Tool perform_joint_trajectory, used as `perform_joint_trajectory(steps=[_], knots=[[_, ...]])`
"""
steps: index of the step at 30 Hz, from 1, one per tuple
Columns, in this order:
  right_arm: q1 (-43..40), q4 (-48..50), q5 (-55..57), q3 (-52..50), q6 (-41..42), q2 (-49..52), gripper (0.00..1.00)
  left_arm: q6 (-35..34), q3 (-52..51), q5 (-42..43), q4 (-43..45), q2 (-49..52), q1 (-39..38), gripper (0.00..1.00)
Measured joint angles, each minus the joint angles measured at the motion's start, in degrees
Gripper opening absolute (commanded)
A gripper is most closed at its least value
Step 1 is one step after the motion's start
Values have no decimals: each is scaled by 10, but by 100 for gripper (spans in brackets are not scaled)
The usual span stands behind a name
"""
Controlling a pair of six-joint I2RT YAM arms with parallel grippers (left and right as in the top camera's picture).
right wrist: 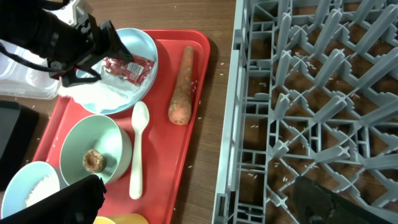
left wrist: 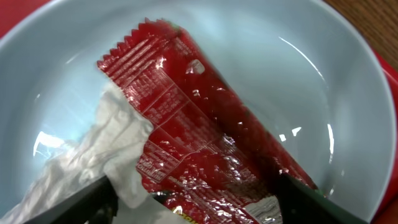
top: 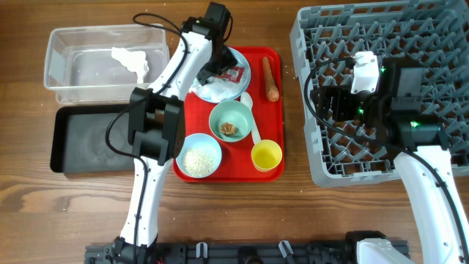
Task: Sort waste into correct bins and load items into the dishwasher rack
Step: 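Grasp the red wrapper with the left gripper, drop in clear bin, then grasp the green bowl with the left gripper, tip scrap onto black tray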
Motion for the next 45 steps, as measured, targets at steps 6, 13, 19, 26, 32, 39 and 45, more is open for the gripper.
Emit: perform_joint_trajectory(steps=[6,13,19,26,32,39,45], knots=[[0,-4,0,0,0,0,100,76,3,0,-12,6,1,4],[0,-4,0,0,0,0,100,116,5,7,-50,-10,23,4],[0,-3,0,0,0,0,100,143,22,7,-35,-196,71,4],[0,-3,0,0,0,0,100,153,25,-25,-44,-223,161,4],[0,-4,0,0,0,0,100,173,25,-67,-45,-212,276,100],[0,-12,0,0,0,0,100,209,25,-56,-31,-183,271,98],[0,-12,0,0,0,0,100,290,25,20,-65,-202,217,96]])
